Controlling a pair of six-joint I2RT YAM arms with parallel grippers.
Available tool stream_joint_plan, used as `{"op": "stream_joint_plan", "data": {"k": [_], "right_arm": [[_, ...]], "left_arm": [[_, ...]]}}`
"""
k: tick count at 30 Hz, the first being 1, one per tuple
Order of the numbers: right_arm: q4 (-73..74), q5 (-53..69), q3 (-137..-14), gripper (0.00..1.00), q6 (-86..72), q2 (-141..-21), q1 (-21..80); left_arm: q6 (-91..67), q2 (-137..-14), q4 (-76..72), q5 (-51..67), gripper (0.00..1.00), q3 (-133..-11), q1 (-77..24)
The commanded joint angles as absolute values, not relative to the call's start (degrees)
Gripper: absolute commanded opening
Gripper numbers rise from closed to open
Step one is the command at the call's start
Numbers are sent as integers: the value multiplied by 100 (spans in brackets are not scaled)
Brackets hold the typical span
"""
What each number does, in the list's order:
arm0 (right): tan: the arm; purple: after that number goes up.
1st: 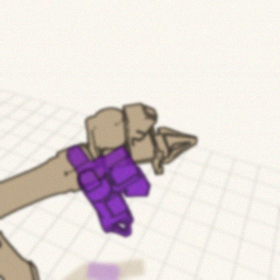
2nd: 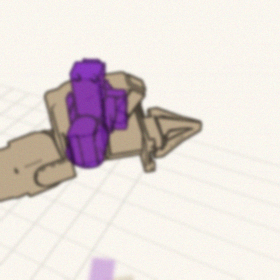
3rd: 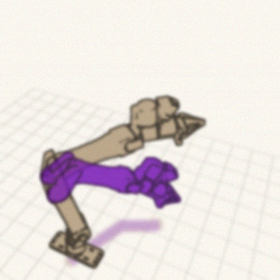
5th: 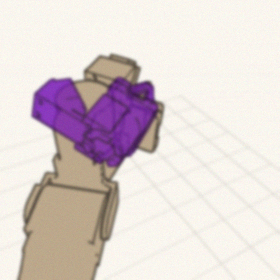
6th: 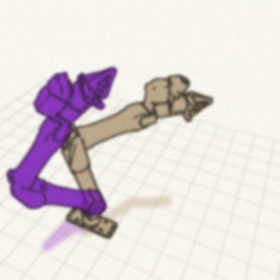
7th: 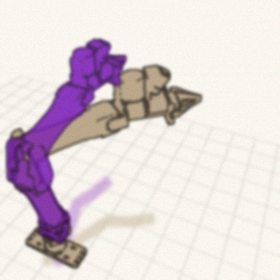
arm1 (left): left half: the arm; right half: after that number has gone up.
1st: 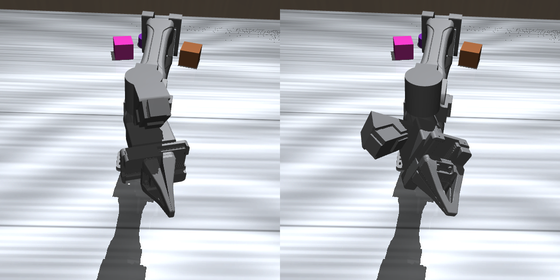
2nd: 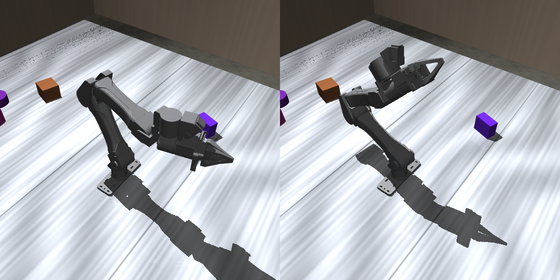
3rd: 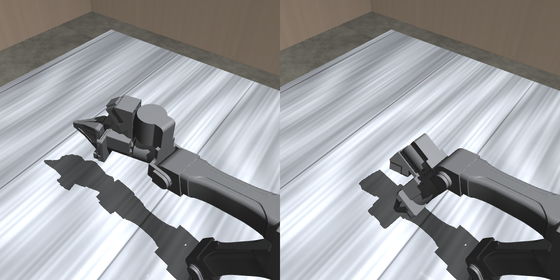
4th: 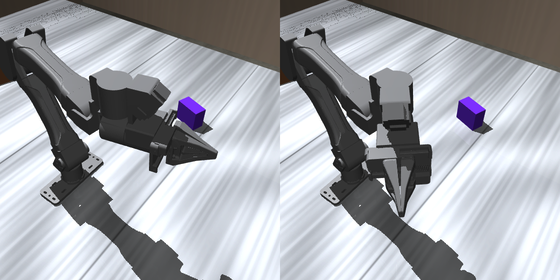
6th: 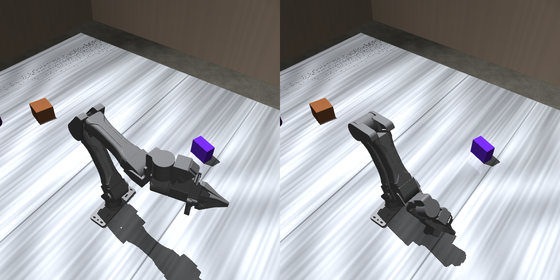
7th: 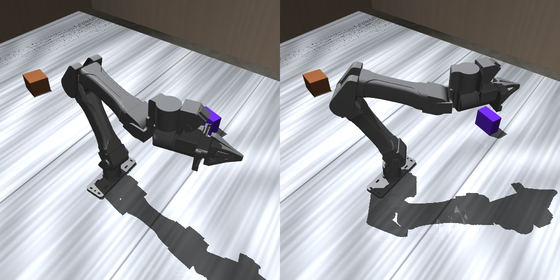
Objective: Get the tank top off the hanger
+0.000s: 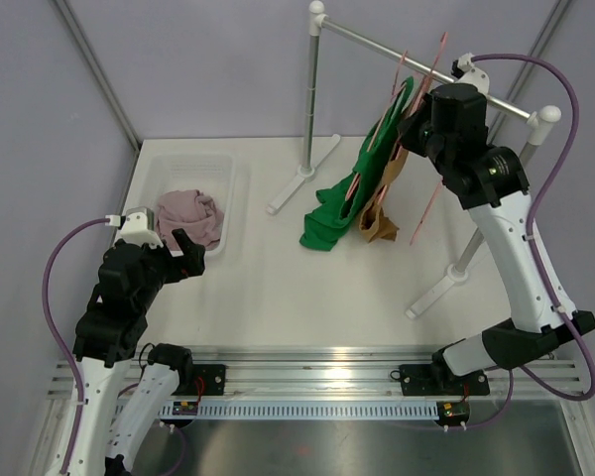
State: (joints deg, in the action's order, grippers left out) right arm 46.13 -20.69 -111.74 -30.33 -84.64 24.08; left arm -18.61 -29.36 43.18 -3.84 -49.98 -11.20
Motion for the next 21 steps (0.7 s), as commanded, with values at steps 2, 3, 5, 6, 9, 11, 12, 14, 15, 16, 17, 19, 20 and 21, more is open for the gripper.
{"op": "stream_joint_plan", "data": {"k": [2, 3, 5, 6, 9, 11, 12, 14, 15, 16, 17, 19, 20, 21], "right_arm": [[4394, -1724, -11172, 0, -3137, -7780, 2435], [4412, -1627, -11058, 0, -3146, -7674, 2435], [4377, -1276, -10655, 0, -3155, -7289, 2443], [4377, -1179, -10539, 0, -3155, -7164, 2435], [4586, -696, -10161, 0, -3094, -6698, 2435], [4745, -265, -9994, 0, -2998, -6427, 2435], [4877, -20, -9924, 0, -2980, -6338, 2443], [4974, 508, -9730, 0, -2840, -6084, 2443], [5244, 771, -9721, 0, -2795, -6039, 2435], [5378, 878, -9703, 0, -2734, -5977, 2443], [5509, 966, -9660, 0, -2646, -5820, 2435], [5730, 1343, -9476, 0, -2480, -5487, 2443], [5887, 1484, -9422, 0, -2418, -5389, 2435], [5976, 1842, -9396, 0, -2339, -5309, 2443]], "left_arm": [[-1881, -2909, 4052, -404, 99, -4922, -1143], [-1881, -2909, 4052, -404, 99, -4931, -1143], [-1872, -2900, 4043, -404, 99, -4922, -1143], [-1872, -2909, 4034, -396, 99, -4922, -1143], [-1846, -2935, 4017, -264, 99, -4948, -1143], [-1819, -2953, 3999, -194, 99, -4966, -1142], [-1776, -2962, 3982, -72, 99, -5001, -1134], [-1749, -2979, 3938, 113, 99, -5036, -1134], [-1723, -3006, 3911, 288, 99, -5071, -1142], [-1723, -3015, 3902, 377, 99, -5097, -1143], [-1723, -3041, 3911, 456, 99, -5132, -1143], [-1749, -3094, 3850, 895, 99, -5272, -1143], [-1766, -3120, 3789, 1097, 99, -5326, -1143], [-1828, -3155, 3623, 1516, 99, -5370, -1143]]}}
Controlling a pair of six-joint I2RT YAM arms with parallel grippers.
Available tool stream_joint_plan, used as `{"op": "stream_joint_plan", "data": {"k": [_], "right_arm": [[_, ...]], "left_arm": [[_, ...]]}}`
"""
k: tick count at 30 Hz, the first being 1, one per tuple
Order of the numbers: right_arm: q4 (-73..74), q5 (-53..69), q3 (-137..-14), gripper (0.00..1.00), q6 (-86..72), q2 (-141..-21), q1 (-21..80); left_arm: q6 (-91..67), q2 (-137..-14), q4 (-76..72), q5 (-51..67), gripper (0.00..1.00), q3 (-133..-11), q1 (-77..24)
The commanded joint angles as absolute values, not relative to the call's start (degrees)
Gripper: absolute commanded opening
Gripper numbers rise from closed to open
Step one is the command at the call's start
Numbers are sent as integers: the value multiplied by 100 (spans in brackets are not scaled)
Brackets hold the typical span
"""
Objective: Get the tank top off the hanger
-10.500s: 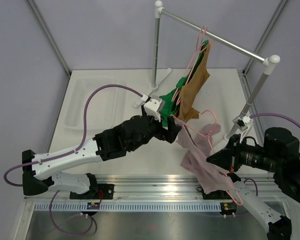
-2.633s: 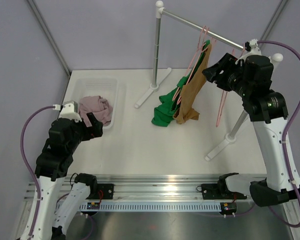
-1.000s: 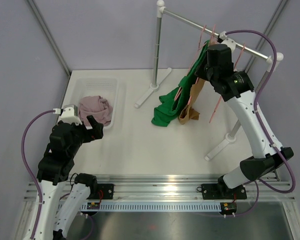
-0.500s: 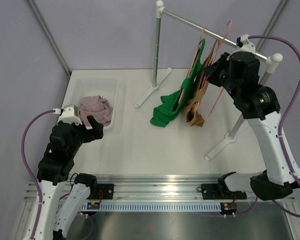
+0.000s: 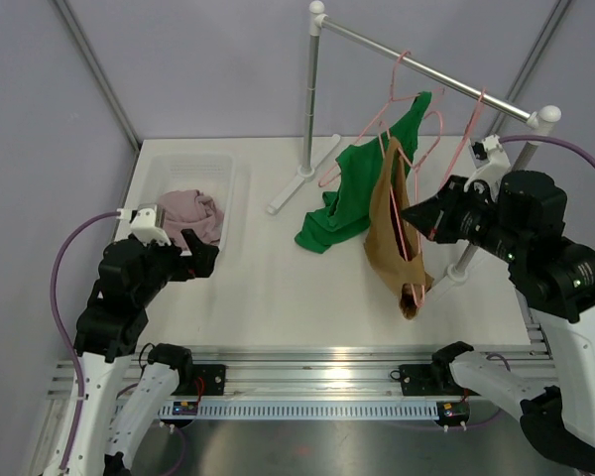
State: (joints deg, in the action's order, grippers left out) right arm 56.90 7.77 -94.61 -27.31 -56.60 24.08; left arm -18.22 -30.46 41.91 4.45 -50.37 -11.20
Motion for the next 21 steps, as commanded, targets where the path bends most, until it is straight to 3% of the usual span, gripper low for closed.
{"op": "stream_joint_plan", "data": {"k": [1, 5, 8, 21], "right_arm": [[6064, 2054, -9361, 0, -2242, -5178, 2443], [6477, 3162, -9176, 0, -1767, -4905, 2443], [6434, 3839, -8860, 0, -1679, -4746, 2435], [5072, 4798, -7831, 0, -2021, -4886, 2443]], "left_arm": [[-1863, -3164, 3508, 1747, 99, -5414, -1151], [-2267, -3287, 2726, 2627, 99, -5528, -1405], [-2496, -3357, 2277, 2331, 99, -5607, -2000], [-2058, -4418, 976, -1252, 99, -5712, -5702]]}}
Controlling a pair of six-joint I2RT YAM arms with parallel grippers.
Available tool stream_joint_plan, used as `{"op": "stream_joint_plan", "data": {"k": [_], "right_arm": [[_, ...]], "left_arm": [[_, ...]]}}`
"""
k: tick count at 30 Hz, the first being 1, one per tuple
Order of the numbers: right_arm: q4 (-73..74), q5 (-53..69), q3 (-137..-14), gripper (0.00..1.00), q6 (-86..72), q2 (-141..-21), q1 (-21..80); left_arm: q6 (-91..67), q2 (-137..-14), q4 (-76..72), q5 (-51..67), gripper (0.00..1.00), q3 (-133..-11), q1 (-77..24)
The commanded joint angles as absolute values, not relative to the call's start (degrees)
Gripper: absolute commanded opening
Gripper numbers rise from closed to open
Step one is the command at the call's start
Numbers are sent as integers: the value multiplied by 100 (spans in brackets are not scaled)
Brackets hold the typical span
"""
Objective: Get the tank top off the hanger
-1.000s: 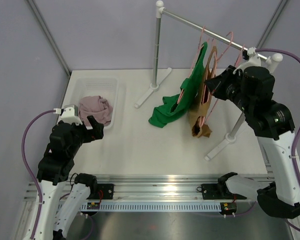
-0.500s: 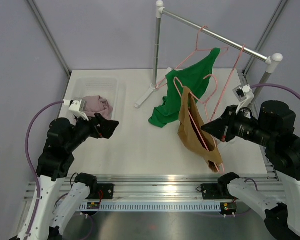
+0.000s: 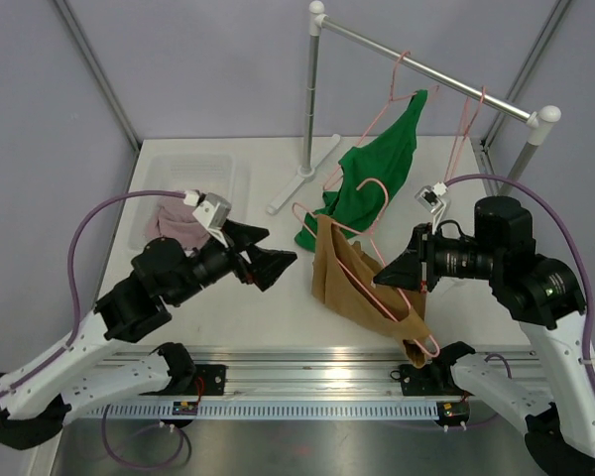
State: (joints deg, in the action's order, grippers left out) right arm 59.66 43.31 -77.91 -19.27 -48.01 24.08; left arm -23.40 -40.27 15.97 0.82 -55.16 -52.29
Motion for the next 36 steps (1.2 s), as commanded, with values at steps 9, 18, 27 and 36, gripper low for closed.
{"op": "stream_joint_plan", "data": {"k": [9, 18, 27, 36], "right_arm": [[4658, 5212, -7849, 0, -2215, -5150, 2443], [4763, 5282, -7831, 0, -2118, -5142, 2452], [4869, 5238, -7787, 0, -1986, -5177, 2452], [5054, 5211, -7516, 0, -1696, -5186, 2443]], "left_arm": [[-1767, -5501, 747, -2162, 89, -6082, -6214], [-1626, -5924, 475, -2461, 70, -6179, -6223], [-1564, -6038, 255, -2663, 23, -6223, -6214], [-2433, -5819, 1255, -4744, 0, -6337, -6065]]}}
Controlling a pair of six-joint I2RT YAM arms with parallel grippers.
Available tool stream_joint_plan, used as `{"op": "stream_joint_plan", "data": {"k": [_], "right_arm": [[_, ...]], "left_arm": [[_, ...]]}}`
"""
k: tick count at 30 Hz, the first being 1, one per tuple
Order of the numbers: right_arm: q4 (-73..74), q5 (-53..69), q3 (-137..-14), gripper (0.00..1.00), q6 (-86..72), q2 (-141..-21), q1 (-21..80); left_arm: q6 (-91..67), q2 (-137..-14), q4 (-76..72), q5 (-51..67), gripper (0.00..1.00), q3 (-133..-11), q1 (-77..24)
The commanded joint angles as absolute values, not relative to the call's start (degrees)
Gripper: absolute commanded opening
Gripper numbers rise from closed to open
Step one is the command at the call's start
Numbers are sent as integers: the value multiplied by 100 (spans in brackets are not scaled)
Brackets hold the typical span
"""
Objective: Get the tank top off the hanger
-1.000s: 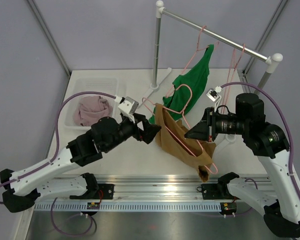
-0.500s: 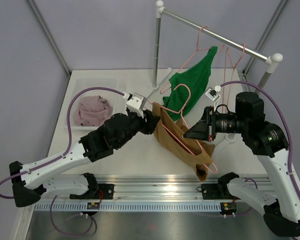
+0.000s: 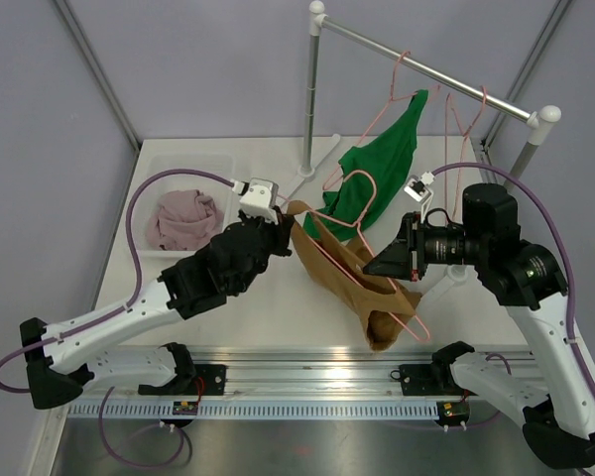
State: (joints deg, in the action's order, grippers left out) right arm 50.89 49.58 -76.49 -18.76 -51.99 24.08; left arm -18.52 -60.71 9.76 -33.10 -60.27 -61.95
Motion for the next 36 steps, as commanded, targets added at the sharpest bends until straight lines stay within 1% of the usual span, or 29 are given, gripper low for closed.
{"op": "stream_joint_plan", "data": {"k": [1, 2, 4, 5, 7, 8, 11, 13, 16, 17, 18, 20, 21, 24, 25, 27, 28, 29, 30, 31, 32, 33, 34, 36], "right_arm": [[5054, 5290, -7489, 0, -1644, -5168, 2443], [5062, 5352, -7462, 0, -1609, -5151, 2487], [5097, 5317, -7453, 0, -1521, -5115, 2575], [5115, 5404, -7453, 0, -1494, -5124, 2680], [5054, 5624, -7453, 0, -1450, -5133, 2803], [4967, 5903, -7453, 0, -1433, -5159, 2865], [4861, 6231, -7523, 0, -1266, -5159, 3085], [4721, 6153, -7550, 0, -1300, -5089, 3111], [3966, 5880, -7305, 0, -1520, -4835, 3111], [3285, 6037, -7173, 0, -1625, -4747, 3111], [2939, 6256, -6911, 0, -1756, -4624, 3111], [2045, 6756, -6760, 0, -1898, -4544, 3120], [1822, 6715, -6698, 0, -2055, -4474, 3111], [1162, 5813, -6610, 0, -2345, -4395, 3111], [751, 5087, -6566, 0, -2460, -4377, 3111], [74, 4521, -6260, 0, -2810, -4298, 3120], [-948, 4222, -6093, 0, -2952, -4263, 3111], [-1558, 3740, -5891, 0, -3075, -4219, 3111], [-2208, 3518, -5410, 0, -3233, -4158, 3111], [-3546, 3307, -5162, 0, -3304, -4140, 3111], [-4082, 2861, -4959, 0, -3322, -4166, 3120], [-4444, 2717, -4800, 0, -3192, -4262, 3111], [-4386, 2646, -4868, 0, -3086, -4324, 3111], [-3617, 2426, -5447, 0, -2692, -4429, 3111]], "left_arm": [[-2635, -5757, 1474, -4929, 0, -6354, -5977], [-3046, -5592, 1929, -5139, 0, -6363, -5733], [-3339, -5424, 2283, -5150, 0, -6381, -5416], [-3488, -5284, 2537, -5063, 0, -6390, -5110], [-3498, -5212, 2680, -4888, 0, -6442, -4809], [-3524, -5195, 2872, -4721, 0, -6486, -4564], [-3568, -5317, 3259, -4448, 0, -6714, -4263], [-3472, -5335, 3252, -4237, 0, -6741, -4254], [-3322, -5195, 3085, -3570, 0, -6566, -4254], [-3279, -5186, 3111, -3212, 0, -6548, -4254], [-3296, -5186, 3190, -3104, 0, -6557, -4254], [-3314, -5168, 3374, -2832, 0, -6548, -4254], [-3270, -5151, 3358, -2639, 0, -6461, -4254], [-3076, -4966, 3147, -1979, 0, -6075, -4254], [-2980, -4888, 3051, -1751, 0, -5960, -4254], [-2875, -4650, 2936, -1557, 0, -5619, -4254], [-2822, -4606, 2857, -1443, 0, -5529, -4254], [-2604, -4571, 2804, -945, 0, -5441, -4254], [-2506, -4605, 2786, -723, 0, -5397, -4254], [-2418, -4666, 2943, -494, 0, -5423, -4263], [-2339, -4763, 3049, -196, 0, -5449, -4263], [-2338, -4868, 3119, -167, 0, -5467, -4289], [-2373, -4921, 3320, -193, 0, -5528, -4324], [-2505, -4948, 3541, -482, 0, -5581, -4324]]}}
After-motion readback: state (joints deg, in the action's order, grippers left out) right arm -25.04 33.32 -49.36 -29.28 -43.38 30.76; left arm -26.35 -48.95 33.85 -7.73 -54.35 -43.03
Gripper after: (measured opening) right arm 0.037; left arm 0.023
